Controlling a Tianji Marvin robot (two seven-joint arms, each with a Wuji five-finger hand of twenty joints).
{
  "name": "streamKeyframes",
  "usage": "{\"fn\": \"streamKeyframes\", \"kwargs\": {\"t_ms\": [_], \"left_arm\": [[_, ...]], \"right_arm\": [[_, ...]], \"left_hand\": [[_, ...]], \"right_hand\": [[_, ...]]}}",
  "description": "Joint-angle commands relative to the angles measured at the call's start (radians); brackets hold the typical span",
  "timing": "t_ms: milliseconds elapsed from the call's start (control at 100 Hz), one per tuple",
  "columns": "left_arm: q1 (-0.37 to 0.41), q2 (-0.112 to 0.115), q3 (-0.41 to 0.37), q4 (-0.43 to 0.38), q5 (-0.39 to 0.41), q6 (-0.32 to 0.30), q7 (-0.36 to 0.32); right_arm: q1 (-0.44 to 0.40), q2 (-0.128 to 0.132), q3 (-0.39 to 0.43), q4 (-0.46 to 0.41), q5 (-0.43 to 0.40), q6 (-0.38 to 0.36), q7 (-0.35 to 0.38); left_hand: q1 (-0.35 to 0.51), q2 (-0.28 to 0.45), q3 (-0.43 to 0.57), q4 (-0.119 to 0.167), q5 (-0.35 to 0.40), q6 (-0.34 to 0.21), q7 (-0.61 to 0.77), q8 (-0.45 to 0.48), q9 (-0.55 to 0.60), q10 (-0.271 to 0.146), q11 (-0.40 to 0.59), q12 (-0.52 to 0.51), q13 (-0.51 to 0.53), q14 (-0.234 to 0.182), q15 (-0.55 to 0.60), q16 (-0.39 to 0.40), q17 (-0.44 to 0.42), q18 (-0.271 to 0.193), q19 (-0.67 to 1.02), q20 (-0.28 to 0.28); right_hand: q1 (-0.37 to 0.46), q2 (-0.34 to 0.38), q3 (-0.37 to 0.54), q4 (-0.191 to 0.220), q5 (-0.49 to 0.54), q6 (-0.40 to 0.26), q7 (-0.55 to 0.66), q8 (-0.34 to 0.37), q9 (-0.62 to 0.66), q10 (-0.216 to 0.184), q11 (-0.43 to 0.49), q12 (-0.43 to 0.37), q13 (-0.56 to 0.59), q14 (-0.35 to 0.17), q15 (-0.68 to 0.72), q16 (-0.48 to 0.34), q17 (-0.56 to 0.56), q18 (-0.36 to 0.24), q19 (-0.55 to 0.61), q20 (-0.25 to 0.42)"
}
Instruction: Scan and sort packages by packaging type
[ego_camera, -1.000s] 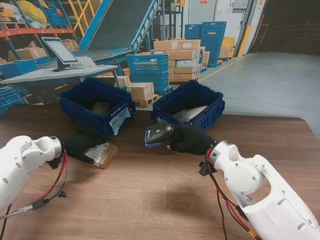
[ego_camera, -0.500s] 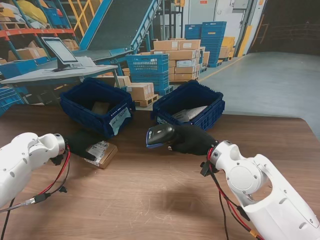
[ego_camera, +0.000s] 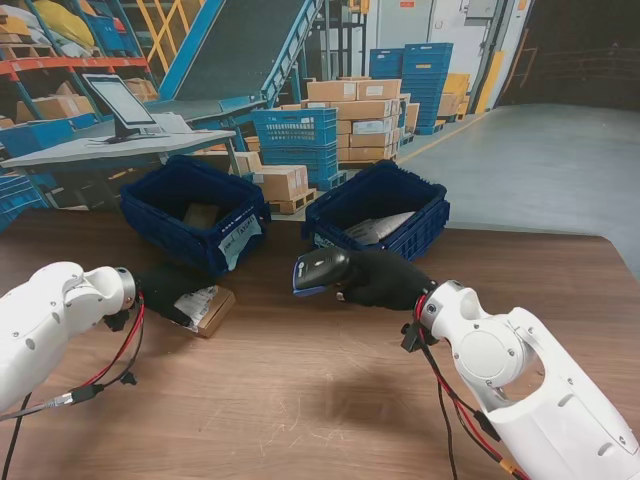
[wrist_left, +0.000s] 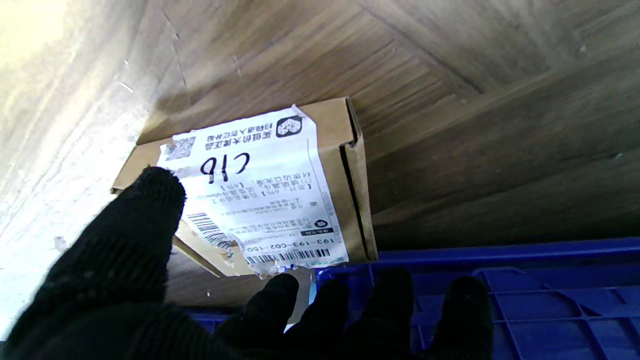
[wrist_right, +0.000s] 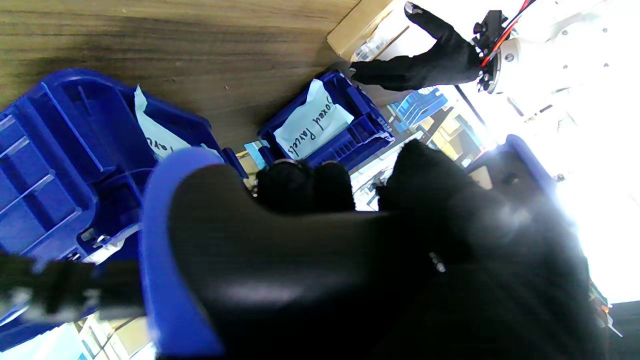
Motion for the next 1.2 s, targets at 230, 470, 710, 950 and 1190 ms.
{"fn": "streamKeyframes", "kwargs": {"t_ms": [230, 470, 710, 950, 1190], "left_arm": [[-0.025, -0.004, 0.045, 0.002, -0.026, 0.017, -0.043], [-0.060, 0.001, 0.109, 0.017, -0.029, 0.004, -0.049], [-0.082, 0.008, 0.158, 0.022, -0.026, -0.013, -0.063], [-0.101, 0.005, 0.210, 0.039, -0.032, -0.004, -0.037], [-0.101, -0.001, 0.215, 0.051, -0.037, 0.000, -0.007]], "right_arm": [[-0.002, -0.004, 0.001, -0.008, -0.001, -0.001, 0.013], [-0.001, -0.003, 0.002, -0.008, 0.000, 0.003, 0.017], [0.002, -0.004, 0.002, -0.006, 0.000, 0.001, 0.015], [0.000, -0.003, 0.006, -0.006, 0.001, 0.001, 0.018], [-0.001, -0.003, 0.007, -0.003, 0.004, 0.001, 0.020]], "left_hand": [[-0.034, -0.049, -0.008, -0.025, -0.047, 0.031, -0.021, -0.048, -0.042, 0.016, -0.026, -0.029, -0.051, -0.002, -0.006, -0.003, -0.014, 0.022, -0.017, -0.011], [-0.022, -0.095, 0.005, -0.032, -0.046, 0.047, -0.024, -0.080, -0.043, 0.019, -0.028, -0.040, -0.051, 0.001, -0.008, -0.006, -0.012, 0.028, -0.018, -0.010], [-0.019, -0.125, 0.047, -0.037, -0.045, 0.059, -0.026, -0.114, -0.044, 0.027, -0.031, -0.054, -0.048, 0.005, -0.006, -0.009, -0.008, 0.029, -0.014, -0.010], [-0.032, -0.145, 0.111, -0.037, -0.044, 0.092, -0.033, -0.167, -0.043, 0.040, -0.027, -0.055, -0.031, 0.005, 0.003, -0.008, 0.000, 0.030, -0.002, -0.014], [-0.034, -0.135, 0.116, -0.037, -0.041, 0.094, -0.030, -0.185, -0.042, 0.034, -0.022, -0.047, -0.026, 0.000, 0.005, -0.006, 0.001, 0.025, 0.007, -0.012]], "right_hand": [[0.108, 0.085, 0.088, -0.008, 0.067, -0.063, 0.025, 0.016, 0.015, 0.025, -0.006, 0.006, 0.003, 0.005, 0.003, -0.003, 0.002, 0.002, 0.007, 0.007], [0.108, 0.085, 0.088, -0.008, 0.068, -0.063, 0.025, 0.016, 0.015, 0.025, -0.006, 0.006, 0.003, 0.004, 0.003, -0.003, 0.002, 0.001, 0.007, 0.007], [0.108, 0.086, 0.087, -0.009, 0.068, -0.063, 0.025, 0.016, 0.015, 0.026, -0.006, 0.006, 0.003, 0.005, 0.003, -0.003, 0.001, 0.004, 0.007, 0.007], [0.108, 0.085, 0.087, -0.009, 0.068, -0.063, 0.026, 0.016, 0.015, 0.026, -0.006, 0.006, 0.003, 0.004, 0.003, -0.003, 0.002, 0.001, 0.007, 0.007], [0.108, 0.086, 0.087, -0.009, 0.068, -0.063, 0.025, 0.017, 0.015, 0.026, -0.006, 0.006, 0.003, 0.005, 0.004, -0.003, 0.002, 0.001, 0.007, 0.007]]}}
